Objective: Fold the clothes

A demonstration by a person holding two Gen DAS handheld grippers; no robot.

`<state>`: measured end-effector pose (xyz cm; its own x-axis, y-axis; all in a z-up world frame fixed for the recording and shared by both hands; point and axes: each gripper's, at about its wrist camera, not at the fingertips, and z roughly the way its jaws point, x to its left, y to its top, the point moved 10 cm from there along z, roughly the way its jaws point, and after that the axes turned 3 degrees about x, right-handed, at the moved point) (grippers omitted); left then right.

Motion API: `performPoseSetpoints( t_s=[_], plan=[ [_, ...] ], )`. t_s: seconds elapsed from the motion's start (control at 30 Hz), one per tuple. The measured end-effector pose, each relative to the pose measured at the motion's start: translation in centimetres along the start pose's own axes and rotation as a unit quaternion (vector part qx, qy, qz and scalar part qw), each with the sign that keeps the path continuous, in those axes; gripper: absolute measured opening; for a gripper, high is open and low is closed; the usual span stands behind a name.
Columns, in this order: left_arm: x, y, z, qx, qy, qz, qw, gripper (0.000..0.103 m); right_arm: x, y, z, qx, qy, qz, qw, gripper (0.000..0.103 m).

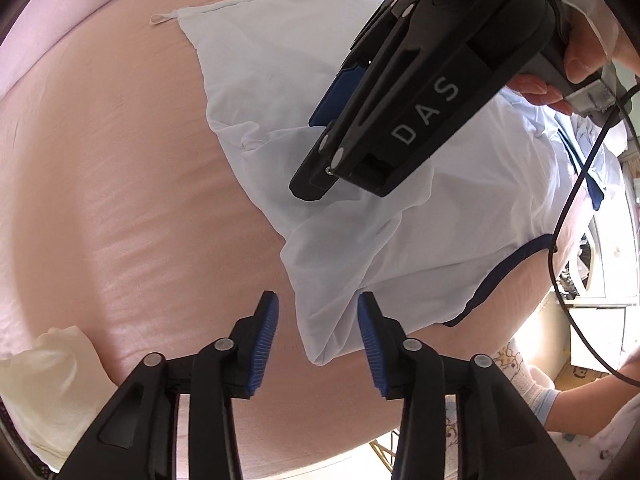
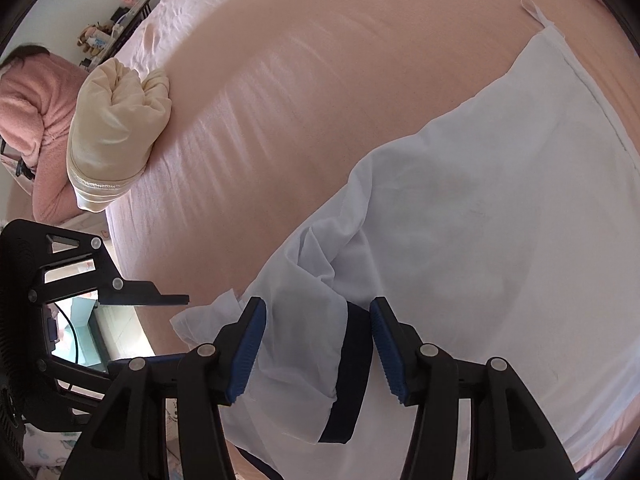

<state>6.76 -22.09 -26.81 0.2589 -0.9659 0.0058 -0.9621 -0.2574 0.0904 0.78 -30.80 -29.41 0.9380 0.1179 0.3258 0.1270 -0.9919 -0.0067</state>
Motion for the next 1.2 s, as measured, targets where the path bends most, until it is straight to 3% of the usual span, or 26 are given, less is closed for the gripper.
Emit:
performPoseSetpoints(
  t_s=[0.23,0.37,0.47,0.53,0.57,0.63,0.77,0.87,1.03,1.2],
  plan=[
    [-1.1,0.7,0.9,-0.006,0.047,0.058,0.9972,0.050,-0.4,-0.5,0.1,-0.006,0.030,0.022,0.999,0.053],
    [-1.3,1.1,2.4,-0.003,0.049,0.064,0.9968,0.050,-0.8,-0.8,0.1,-0.009,0.044,0.034,0.998,0.053],
    [-2.2,0.9,2.9,-0.006,0.046,0.078,0.9959,0.050,-1.2,-1.0,0.2,-0.014,0.030,0.040,0.999,0.051],
    [-2.6,1.0,2.8,-0.020,0.057,0.087,0.9944,0.037,-1.2,-1.1,0.2,-0.018,0.021,0.035,0.999,0.031],
    [-2.8,0.9,2.5,-0.030,0.067,0.092,0.9930,0.027,-1.2,-1.2,0.2,-0.019,0.016,0.033,0.999,0.028],
    [-3.2,0.8,2.0,-0.044,0.065,0.094,0.9924,0.020,-1.2,-1.4,0.2,-0.023,0.007,0.029,0.999,0.019],
    [-4.0,0.1,2.1,-0.038,0.063,0.096,0.9927,0.015,-1.5,-1.6,0.1,-0.026,-0.009,0.031,0.999,0.015],
    [-4.8,-0.7,2.2,-0.032,0.039,0.089,0.9947,0.015,-2.5,-1.5,-0.4,-0.037,-0.033,0.048,0.998,0.014],
    [-5.6,-1.6,3.2,-0.019,0.050,0.103,0.9932,0.015,-4.2,-2.1,-0.8,-0.034,-0.041,0.080,0.995,0.014],
    [-6.1,-2.3,3.2,-0.011,0.045,0.101,0.9938,0.015,-7.0,-3.6,-1.0,-0.024,-0.087,0.103,0.991,0.014]
  ],
)
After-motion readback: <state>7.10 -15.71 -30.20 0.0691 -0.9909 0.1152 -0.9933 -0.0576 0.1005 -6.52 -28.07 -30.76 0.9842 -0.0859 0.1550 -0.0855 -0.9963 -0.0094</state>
